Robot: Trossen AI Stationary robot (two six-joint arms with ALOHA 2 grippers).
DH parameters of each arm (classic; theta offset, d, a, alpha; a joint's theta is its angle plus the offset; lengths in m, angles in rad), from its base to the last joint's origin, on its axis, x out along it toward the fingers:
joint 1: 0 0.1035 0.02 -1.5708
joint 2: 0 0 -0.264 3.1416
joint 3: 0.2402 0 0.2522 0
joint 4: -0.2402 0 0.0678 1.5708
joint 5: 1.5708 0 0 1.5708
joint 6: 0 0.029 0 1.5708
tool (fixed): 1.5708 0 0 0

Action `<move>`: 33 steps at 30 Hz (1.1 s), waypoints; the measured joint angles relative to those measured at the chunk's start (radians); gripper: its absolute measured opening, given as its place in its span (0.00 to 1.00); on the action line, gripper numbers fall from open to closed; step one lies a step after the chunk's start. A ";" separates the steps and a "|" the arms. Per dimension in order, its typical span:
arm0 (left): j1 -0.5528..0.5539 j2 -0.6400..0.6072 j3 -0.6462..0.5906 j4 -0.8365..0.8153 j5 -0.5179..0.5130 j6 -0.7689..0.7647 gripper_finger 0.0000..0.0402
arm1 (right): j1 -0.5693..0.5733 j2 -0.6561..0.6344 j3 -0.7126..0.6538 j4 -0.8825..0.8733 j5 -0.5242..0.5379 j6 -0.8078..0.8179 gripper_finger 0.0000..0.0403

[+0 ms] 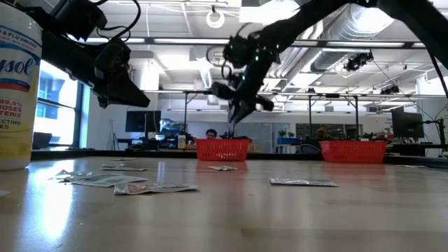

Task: Pick & Place First Aid Supplies
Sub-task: Put the ointment pack into the right red bin

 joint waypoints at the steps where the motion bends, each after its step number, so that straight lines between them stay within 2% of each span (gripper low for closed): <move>1: 0.000 0.000 0.000 0.000 0.000 0.000 0.18 | 0.021 -0.014 0.001 -0.009 -0.003 -0.016 0.18; 7: 0.000 0.000 0.000 0.001 0.000 0.000 0.18 | 0.175 -0.097 0.001 -0.117 -0.021 -0.162 0.19; 13: 0.000 0.000 0.000 0.000 0.000 0.000 0.18 | 0.352 -0.105 -0.018 -0.284 -0.065 -0.344 0.23; 17: 0.000 0.000 0.000 0.000 0.000 0.000 0.18 | 0.461 -0.103 -0.125 -0.214 -0.078 -0.482 0.28; 21: 0.000 0.000 0.000 0.000 0.000 0.000 0.18 | 0.521 -0.102 -0.266 -0.038 -0.101 -0.492 0.32; 26: 0.000 0.000 0.000 0.000 0.000 0.000 0.18 | 0.518 -0.101 -0.368 0.123 -0.124 -0.485 0.32; 33: 0.000 0.000 0.000 0.000 0.000 0.000 0.18 | 0.501 -0.089 -0.389 0.200 -0.181 -0.523 0.32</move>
